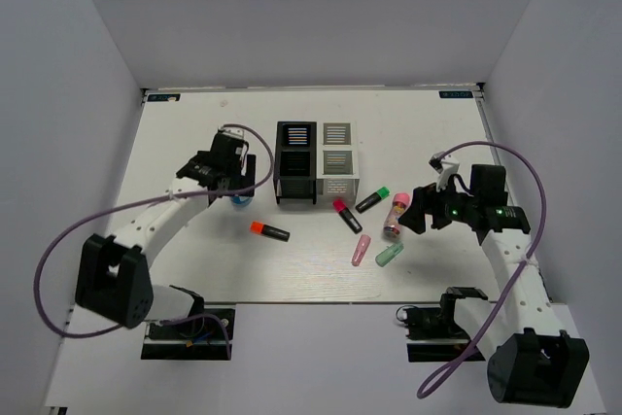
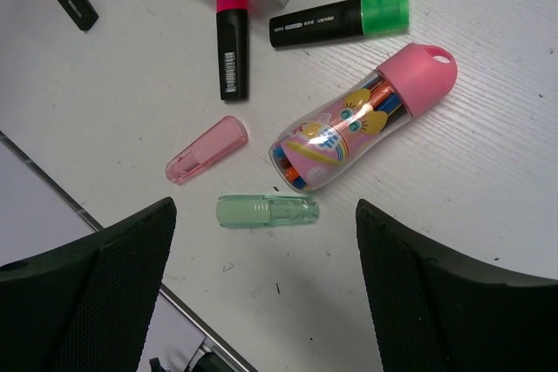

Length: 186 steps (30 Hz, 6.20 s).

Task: Sort the stationery into containers
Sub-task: Pick up the stationery from the center of the board, then place the stationery in the storage box, then pick up the stationery from the center of the board.

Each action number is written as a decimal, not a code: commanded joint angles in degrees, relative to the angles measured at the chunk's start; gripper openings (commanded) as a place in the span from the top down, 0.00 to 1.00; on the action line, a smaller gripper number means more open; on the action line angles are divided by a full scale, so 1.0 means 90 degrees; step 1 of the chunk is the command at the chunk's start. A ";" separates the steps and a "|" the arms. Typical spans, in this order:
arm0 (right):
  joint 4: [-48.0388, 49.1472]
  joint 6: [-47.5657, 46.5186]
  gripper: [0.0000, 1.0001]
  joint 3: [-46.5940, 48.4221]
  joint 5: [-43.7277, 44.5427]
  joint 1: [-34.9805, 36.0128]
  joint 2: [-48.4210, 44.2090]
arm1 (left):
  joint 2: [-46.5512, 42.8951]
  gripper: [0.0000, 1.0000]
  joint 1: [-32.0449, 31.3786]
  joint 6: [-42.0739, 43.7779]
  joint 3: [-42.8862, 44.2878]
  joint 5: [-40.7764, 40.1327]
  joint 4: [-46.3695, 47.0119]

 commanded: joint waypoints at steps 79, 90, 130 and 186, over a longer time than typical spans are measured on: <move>-0.0125 -0.0083 1.00 0.0284 0.0422 0.0413 -0.0288 | 0.3820 0.99 -0.0371 -0.1014 0.5901 0.2170 -0.0775; -0.0105 -0.0073 1.00 0.0284 0.0461 0.0452 -0.0249 | 0.3840 0.85 -0.0430 -0.0887 0.5978 0.2150 -0.1088; -0.0535 0.3266 0.28 0.3272 0.2746 0.0950 0.5160 | -0.3952 0.05 -0.1455 -0.0877 -0.1687 0.0295 -0.1449; 0.0328 0.1723 1.00 0.6162 0.0756 0.2072 0.4574 | -0.5516 0.06 -0.1446 -0.1795 -0.2635 0.0685 -0.2240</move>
